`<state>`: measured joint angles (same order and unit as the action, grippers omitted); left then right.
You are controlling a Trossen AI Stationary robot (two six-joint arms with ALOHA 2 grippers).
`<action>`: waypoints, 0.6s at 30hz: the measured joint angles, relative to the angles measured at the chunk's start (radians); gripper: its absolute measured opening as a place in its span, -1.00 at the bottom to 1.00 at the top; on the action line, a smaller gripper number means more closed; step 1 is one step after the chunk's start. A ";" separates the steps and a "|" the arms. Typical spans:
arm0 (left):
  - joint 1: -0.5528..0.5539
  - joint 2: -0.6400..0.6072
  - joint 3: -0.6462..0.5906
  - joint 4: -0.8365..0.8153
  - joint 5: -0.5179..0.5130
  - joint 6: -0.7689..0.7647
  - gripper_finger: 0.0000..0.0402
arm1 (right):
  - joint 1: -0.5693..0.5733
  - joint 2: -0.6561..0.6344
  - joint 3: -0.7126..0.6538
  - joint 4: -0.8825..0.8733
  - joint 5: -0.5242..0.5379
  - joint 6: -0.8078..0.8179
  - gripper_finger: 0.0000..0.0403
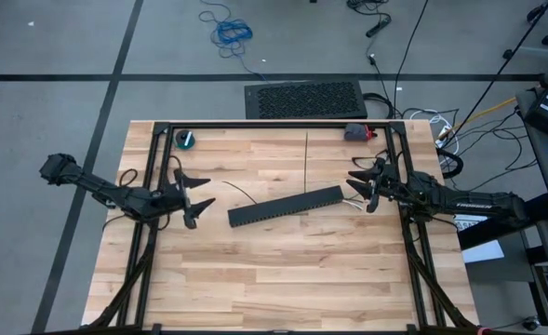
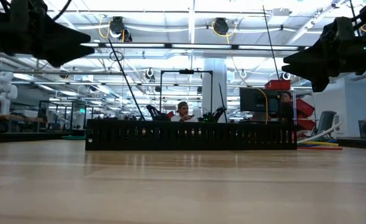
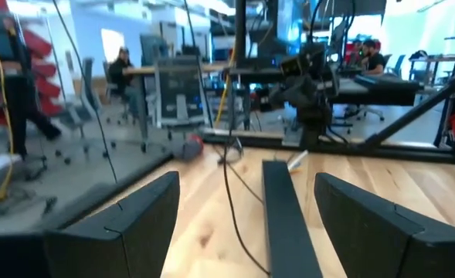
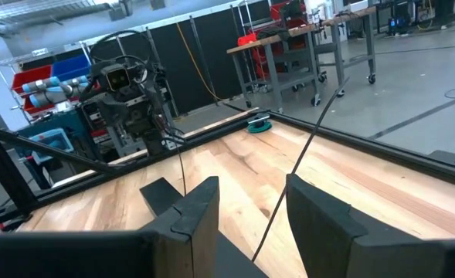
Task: Ziptie cables
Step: Return to Home Position
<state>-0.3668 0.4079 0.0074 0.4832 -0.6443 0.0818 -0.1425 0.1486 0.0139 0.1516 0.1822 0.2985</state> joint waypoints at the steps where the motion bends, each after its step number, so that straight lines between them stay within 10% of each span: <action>1: 0.000 -0.003 0.000 0.017 0.000 0.024 0.48 | 0.000 0.000 0.000 0.000 0.000 0.000 -0.30; 18: 0.010 -0.004 0.000 0.011 0.037 0.064 0.48 | 0.000 0.000 0.000 0.000 0.000 0.000 -0.30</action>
<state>-0.3573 0.4037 0.0074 0.4946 -0.6074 0.1458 -0.1421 0.1486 0.0139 0.1513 0.1822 0.2985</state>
